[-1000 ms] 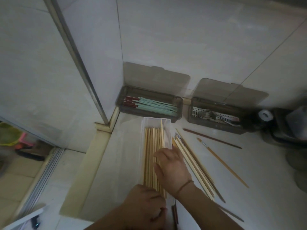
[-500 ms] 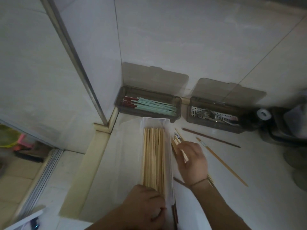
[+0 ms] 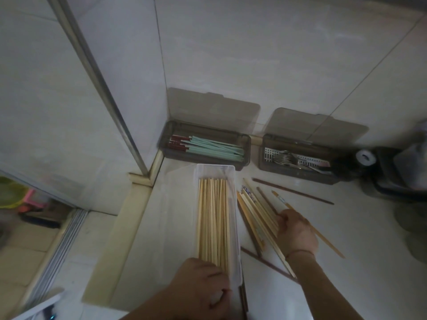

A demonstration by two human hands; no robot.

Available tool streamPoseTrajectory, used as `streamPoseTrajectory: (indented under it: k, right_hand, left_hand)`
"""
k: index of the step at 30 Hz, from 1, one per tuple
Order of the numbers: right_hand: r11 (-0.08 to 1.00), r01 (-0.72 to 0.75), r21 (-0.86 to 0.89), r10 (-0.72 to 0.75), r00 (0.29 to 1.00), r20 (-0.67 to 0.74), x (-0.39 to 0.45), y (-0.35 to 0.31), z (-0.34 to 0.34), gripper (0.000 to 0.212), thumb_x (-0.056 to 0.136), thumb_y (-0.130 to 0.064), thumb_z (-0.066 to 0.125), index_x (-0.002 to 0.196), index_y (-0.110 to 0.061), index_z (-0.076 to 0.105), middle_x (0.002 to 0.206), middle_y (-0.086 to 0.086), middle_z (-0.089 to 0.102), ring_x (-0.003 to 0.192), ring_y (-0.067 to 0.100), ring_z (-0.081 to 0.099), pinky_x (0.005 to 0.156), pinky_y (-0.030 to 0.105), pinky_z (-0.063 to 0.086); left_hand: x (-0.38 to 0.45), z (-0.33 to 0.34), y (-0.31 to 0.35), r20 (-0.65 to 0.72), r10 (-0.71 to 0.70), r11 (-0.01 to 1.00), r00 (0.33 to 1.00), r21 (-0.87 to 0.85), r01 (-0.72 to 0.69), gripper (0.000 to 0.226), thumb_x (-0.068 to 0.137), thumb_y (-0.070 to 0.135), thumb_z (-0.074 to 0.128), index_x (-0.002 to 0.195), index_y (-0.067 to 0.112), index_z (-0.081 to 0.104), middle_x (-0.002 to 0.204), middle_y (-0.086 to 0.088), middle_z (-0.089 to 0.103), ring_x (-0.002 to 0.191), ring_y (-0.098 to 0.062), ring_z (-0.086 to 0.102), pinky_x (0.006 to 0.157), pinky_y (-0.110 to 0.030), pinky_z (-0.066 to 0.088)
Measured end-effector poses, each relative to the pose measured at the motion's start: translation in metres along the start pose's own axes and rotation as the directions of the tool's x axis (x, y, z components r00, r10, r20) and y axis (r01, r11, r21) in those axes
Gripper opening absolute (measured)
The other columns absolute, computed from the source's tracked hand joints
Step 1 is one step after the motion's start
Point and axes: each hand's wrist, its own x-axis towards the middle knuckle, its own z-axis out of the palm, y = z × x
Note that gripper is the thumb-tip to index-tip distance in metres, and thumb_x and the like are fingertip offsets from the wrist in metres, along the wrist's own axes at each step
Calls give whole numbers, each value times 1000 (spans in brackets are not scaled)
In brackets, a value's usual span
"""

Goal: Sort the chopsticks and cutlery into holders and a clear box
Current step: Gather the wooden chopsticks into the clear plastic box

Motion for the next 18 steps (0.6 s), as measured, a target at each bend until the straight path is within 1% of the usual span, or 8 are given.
streamPoseTrajectory:
  k: [3,7,10,12,14,16,18]
  right_hand:
    - [1000,-27,-6,27,1000,-16,11,8,-6,13,94,-28,51,102,-24,61,96,1,63,87,25,59,68,33,49]
    - [998,-3,-62,6,999,38,18,16,-7,16,93,-21,52,105,-19,62,98,3,59,87,23,55,67,32,46]
    - [994,27,-105,-26,1000,18,16,12,-7,19,93,-27,51,104,-20,64,102,1,57,94,22,51,66,30,42]
    - [991,77,-107,-77,997,10,13,3,-8,21,93,-35,51,102,-24,66,107,0,57,99,22,50,70,31,46]
    - [983,127,-130,-122,991,46,7,-7,-7,22,92,-41,51,100,-28,67,112,-2,56,105,21,51,75,30,47]
    - [980,118,-163,-106,991,83,1,-13,-5,23,93,-45,49,97,-31,67,113,-4,54,107,20,50,73,26,44]
    - [979,93,-180,-78,993,89,-3,-15,-2,23,95,-44,46,97,-34,67,113,-6,53,105,17,50,68,24,38]
  left_hand:
    - [0,0,0,1,0,1000,1000,16,-1,20,73,25,73,64,23,55,59,6,50,51,-10,46,47,-24,40]
    - [-1,-1,0,13,-6,1000,1000,9,6,19,77,26,71,65,24,56,60,6,51,52,-9,48,47,-23,42]
    - [1,-2,1,2,-7,1000,1000,7,7,20,76,25,71,64,24,56,59,6,49,52,-9,46,47,-22,40]
    - [2,-2,2,-5,-3,1000,1000,19,3,20,76,25,71,63,23,56,58,6,48,52,-9,44,47,-22,39]
    - [2,-2,2,-5,-7,1000,1000,14,7,19,76,25,71,63,23,56,58,5,48,52,-10,44,48,-22,39]
    - [0,0,1,1,-6,1000,1000,10,6,19,76,25,71,64,23,57,59,6,49,53,-9,46,48,-22,41]
    - [-1,1,0,2,-6,1000,1000,16,6,19,76,26,71,64,23,57,59,6,50,53,-8,46,48,-23,42]
